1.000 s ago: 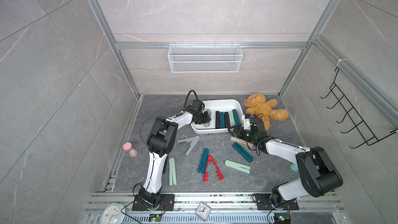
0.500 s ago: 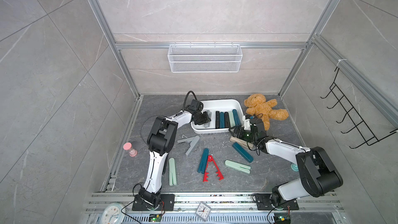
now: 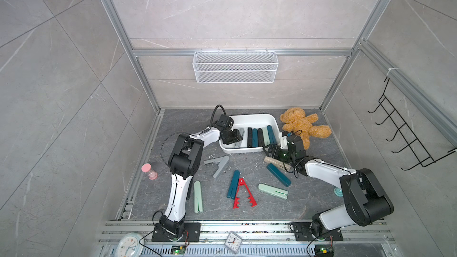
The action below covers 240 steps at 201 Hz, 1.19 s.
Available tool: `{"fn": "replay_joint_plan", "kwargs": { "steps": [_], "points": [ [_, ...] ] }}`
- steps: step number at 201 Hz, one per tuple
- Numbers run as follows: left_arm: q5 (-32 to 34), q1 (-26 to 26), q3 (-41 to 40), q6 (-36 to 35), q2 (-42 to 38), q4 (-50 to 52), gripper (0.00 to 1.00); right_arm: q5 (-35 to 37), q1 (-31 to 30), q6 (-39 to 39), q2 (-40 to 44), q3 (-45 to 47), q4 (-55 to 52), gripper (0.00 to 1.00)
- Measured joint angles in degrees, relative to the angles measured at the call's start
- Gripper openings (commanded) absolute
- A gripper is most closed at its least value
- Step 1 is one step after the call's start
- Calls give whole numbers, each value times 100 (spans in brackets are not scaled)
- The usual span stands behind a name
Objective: Put the pruning pliers into the storage box
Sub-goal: Place the pruning pliers in the storage box.
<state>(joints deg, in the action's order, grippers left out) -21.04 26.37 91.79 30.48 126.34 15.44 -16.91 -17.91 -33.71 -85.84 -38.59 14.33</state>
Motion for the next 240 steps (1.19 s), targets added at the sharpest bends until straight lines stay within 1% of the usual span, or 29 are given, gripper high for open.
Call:
{"fn": "replay_joint_plan", "kwargs": {
  "steps": [48,77,111,169,240],
  "points": [
    [-7,0,33,-138,-42,87,48,0,0,-2,0,0,0,79],
    [-42,9,195,-160,-42,173,47,4,0,-4,0,0,-2,79],
    [-168,44,304,-160,-42,149,44,24,0,-4,0,0,-17,79],
    [-354,105,516,-160,107,177,44,50,0,-20,2,0,-66,79],
    [-470,210,573,-155,153,216,43,109,0,-17,2,0,-85,79]
  ]
}}
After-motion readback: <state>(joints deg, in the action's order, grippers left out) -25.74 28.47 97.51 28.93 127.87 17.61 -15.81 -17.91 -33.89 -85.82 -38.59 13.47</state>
